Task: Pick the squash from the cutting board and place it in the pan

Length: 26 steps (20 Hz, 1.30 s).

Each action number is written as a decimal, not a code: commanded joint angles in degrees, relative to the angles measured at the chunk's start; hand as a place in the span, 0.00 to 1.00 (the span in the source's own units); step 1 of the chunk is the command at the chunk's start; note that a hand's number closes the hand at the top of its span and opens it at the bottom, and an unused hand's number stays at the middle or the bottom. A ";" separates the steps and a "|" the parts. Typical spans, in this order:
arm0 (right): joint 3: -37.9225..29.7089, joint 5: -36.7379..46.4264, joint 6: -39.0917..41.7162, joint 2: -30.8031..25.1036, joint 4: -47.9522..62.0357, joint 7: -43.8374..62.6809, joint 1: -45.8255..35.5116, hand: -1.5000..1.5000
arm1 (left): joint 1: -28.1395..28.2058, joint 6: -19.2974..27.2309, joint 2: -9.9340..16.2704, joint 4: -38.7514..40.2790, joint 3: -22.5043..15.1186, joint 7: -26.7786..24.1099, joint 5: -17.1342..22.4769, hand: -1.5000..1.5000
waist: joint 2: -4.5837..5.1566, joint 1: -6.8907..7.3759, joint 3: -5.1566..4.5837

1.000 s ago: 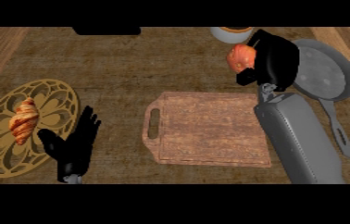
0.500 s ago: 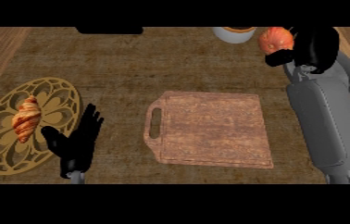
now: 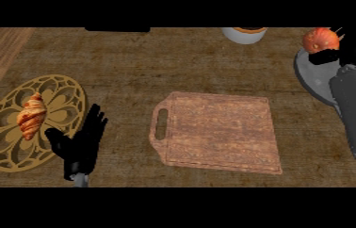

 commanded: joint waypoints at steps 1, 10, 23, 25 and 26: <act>-4.59 -2.50 -7.05 -2.58 12.42 -7.88 -2.53 1.00 | -0.87 0.23 -0.60 0.37 -0.50 0.09 -0.49 0.50 | 0.52 0.80 -0.03; -6.99 -1.61 -4.23 -11.83 25.09 -9.40 -1.92 0.00 | -2.59 -0.49 -0.78 -0.27 -1.78 1.24 -0.77 0.50 | 1.93 3.12 0.10; -20.76 -18.14 -1.06 -9.06 24.77 -30.07 -4.78 0.00 | -2.15 0.03 -1.39 -0.31 -1.63 1.63 -0.57 0.50 | 1.63 2.75 0.76; -24.91 -22.89 1.73 -9.89 24.08 -33.74 -5.31 0.00 | -0.89 -0.50 -0.87 -0.77 -1.45 1.78 -0.21 0.50 | 1.23 2.21 0.70; -26.56 -24.72 3.44 -10.66 24.11 -34.58 -5.94 0.00 | -0.72 -0.65 -0.59 -0.55 -0.97 1.21 -0.08 0.50 | 1.31 2.30 0.63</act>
